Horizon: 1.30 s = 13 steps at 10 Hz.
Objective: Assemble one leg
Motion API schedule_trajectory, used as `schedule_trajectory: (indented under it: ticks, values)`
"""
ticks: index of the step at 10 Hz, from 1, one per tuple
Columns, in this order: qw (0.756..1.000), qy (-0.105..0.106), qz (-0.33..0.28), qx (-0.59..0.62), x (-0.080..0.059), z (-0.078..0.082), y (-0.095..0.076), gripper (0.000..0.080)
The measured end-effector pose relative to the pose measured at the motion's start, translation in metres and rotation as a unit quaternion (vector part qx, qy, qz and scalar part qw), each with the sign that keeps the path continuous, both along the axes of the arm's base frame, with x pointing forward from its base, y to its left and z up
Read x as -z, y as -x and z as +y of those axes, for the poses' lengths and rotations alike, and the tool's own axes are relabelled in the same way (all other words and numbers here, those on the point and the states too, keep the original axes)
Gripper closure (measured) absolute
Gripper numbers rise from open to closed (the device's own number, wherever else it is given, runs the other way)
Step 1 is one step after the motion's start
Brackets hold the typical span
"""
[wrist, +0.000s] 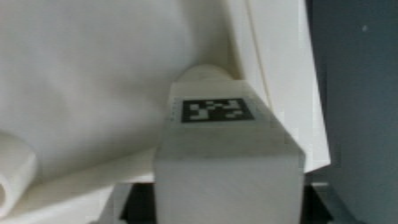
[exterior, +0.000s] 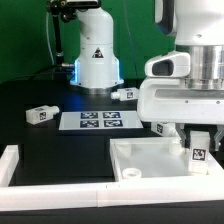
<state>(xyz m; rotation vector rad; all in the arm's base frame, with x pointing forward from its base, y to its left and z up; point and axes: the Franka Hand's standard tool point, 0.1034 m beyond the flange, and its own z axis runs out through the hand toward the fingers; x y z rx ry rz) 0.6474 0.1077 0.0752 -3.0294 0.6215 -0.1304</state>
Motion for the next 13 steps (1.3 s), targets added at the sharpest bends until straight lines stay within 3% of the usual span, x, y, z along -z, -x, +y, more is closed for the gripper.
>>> schedule_trajectory:
  ticks: [3, 5, 6, 7, 9, 10, 11, 12, 13]
  values:
    - [0.983, -0.013, 0.009, 0.184, 0.0015, -0.0030, 0.0016, 0.0514]
    - [0.933, -0.037, 0.036, 0.357, 0.0021, -0.0051, 0.0062, 0.0514]
    - [0.884, -0.062, 0.041, 0.461, 0.0008, -0.0060, 0.0035, 0.0514]
    - [0.854, -0.079, 0.051, 0.511, 0.0016, -0.0093, 0.0049, 0.0514]
    - [0.825, -0.081, 0.056, 0.557, 0.0019, -0.0086, 0.0055, 0.0512]
    - [0.827, -0.081, 0.055, 0.554, 0.0021, -0.0090, 0.0054, 0.0445]
    - [0.854, -0.074, 0.054, 0.511, 0.0021, -0.0084, 0.0061, 0.0445]
    - [0.895, -0.060, 0.056, 0.437, 0.0017, -0.0048, 0.0074, 0.0238]
    - [0.931, -0.058, 0.052, 0.357, 0.0000, -0.0010, 0.0053, 0.0238]
